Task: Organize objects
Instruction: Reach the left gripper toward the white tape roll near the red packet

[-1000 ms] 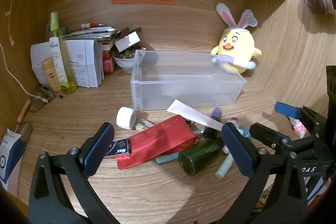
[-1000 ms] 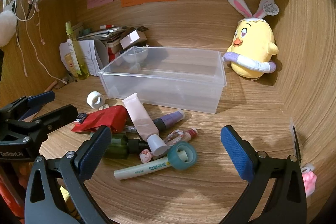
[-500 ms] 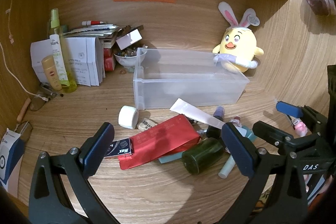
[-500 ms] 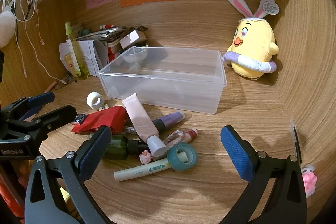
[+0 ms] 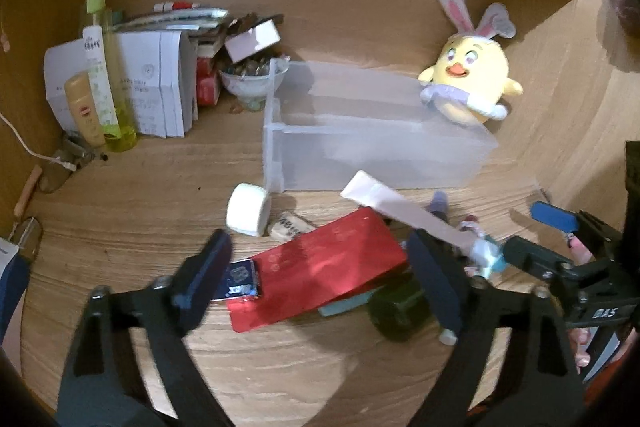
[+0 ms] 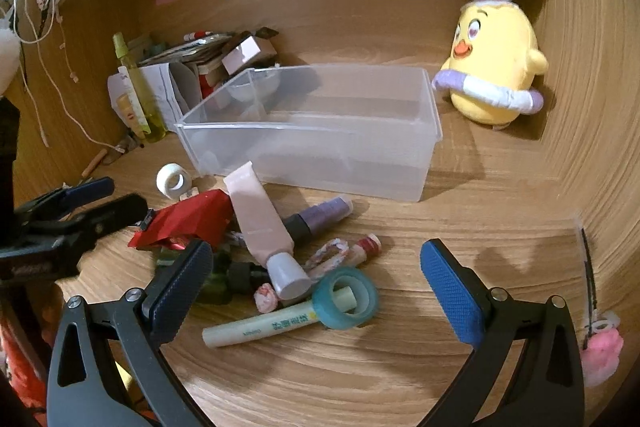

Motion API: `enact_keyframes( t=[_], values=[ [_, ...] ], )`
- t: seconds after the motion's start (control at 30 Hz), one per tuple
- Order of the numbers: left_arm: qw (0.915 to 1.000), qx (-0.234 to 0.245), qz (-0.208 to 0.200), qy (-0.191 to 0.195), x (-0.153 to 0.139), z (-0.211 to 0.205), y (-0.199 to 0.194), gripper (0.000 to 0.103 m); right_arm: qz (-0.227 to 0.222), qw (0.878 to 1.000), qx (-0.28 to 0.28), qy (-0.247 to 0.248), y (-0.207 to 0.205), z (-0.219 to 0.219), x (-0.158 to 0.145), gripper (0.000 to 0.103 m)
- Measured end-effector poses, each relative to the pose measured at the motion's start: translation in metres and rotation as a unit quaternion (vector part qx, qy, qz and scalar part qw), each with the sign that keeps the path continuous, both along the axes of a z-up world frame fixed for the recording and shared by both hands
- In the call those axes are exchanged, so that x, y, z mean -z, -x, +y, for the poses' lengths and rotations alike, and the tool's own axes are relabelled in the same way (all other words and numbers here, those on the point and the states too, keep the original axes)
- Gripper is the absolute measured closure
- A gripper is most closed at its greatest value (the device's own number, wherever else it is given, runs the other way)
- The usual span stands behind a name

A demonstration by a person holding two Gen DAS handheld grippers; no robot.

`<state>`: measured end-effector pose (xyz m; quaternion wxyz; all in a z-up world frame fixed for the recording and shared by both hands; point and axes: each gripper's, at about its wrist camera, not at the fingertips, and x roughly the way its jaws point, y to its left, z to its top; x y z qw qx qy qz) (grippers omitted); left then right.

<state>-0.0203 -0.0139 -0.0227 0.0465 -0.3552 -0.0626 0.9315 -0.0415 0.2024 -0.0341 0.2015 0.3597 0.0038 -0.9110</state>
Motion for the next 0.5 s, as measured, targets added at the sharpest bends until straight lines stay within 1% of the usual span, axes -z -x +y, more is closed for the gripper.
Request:
enact_keyframes(
  t=[0.13,0.2,0.33,0.43,0.47,0.5],
  values=[
    [0.9995,-0.020,-0.021,-0.011,0.008,-0.016,0.014,0.019,-0.011,1.000,0.011,-0.004,0.004,0.012,0.006,0.001],
    [0.9991,-0.030,-0.028,-0.014,0.011,-0.024,0.022,0.021,-0.020,1.000,0.016,-0.005,0.006,0.019,0.010,0.004],
    [0.9980,-0.045,-0.043,-0.015,0.015,-0.038,0.037,0.030,-0.042,0.999,0.012,0.004,0.010,0.030,0.018,0.016],
    [0.9967,-0.050,-0.062,-0.013,0.021,-0.045,0.051,0.043,-0.055,0.998,0.003,0.008,0.011,0.032,0.024,0.025],
    [0.9964,-0.051,-0.067,-0.013,0.023,-0.046,0.055,0.045,-0.058,0.998,0.000,0.006,0.012,0.031,0.025,0.029],
    [0.9960,-0.053,-0.071,-0.012,0.025,-0.047,0.059,0.046,-0.060,0.998,-0.002,0.004,0.012,0.031,0.027,0.031]
  ],
)
